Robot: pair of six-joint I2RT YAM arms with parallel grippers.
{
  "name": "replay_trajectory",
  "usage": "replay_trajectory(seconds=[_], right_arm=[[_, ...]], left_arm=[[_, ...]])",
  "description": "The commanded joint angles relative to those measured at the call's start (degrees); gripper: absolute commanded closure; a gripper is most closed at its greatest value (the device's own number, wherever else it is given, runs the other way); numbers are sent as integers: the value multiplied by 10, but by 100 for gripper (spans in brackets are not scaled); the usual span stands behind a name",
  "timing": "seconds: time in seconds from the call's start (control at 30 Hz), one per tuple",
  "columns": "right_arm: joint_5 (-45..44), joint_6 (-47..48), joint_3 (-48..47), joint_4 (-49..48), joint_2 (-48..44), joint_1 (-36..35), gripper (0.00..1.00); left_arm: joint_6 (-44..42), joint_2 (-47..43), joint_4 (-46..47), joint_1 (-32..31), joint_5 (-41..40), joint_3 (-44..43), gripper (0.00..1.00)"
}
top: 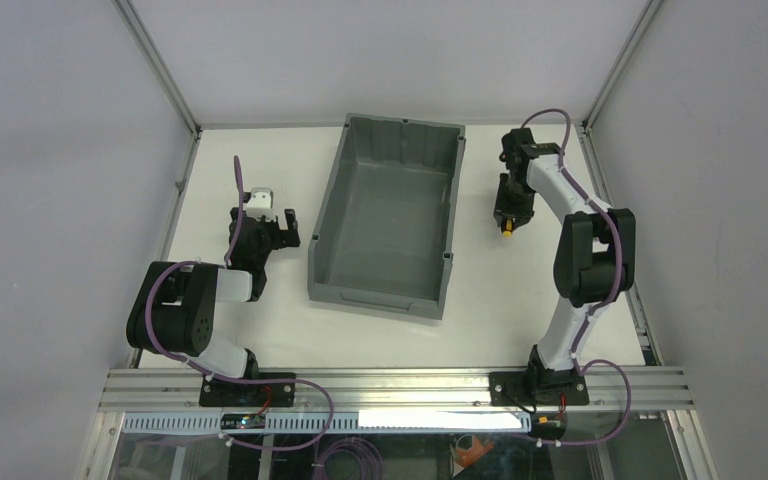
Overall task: Put the screwdriver in the bin
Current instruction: Pick up the screwdriver from the center of the board.
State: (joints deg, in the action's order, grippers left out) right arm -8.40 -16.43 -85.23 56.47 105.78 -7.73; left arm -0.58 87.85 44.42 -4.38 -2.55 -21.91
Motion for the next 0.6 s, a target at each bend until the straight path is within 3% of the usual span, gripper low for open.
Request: replay_trajectory(seconds=[0.0,0.57], right_arm=[[-17,2,-49,32,-53,-8,100],[-59,-29,-254,133,-86,-114,100]], left_arm=[[4,-17,16,6,9,-1,1],[4,-16,16,6,9,-1,1]])
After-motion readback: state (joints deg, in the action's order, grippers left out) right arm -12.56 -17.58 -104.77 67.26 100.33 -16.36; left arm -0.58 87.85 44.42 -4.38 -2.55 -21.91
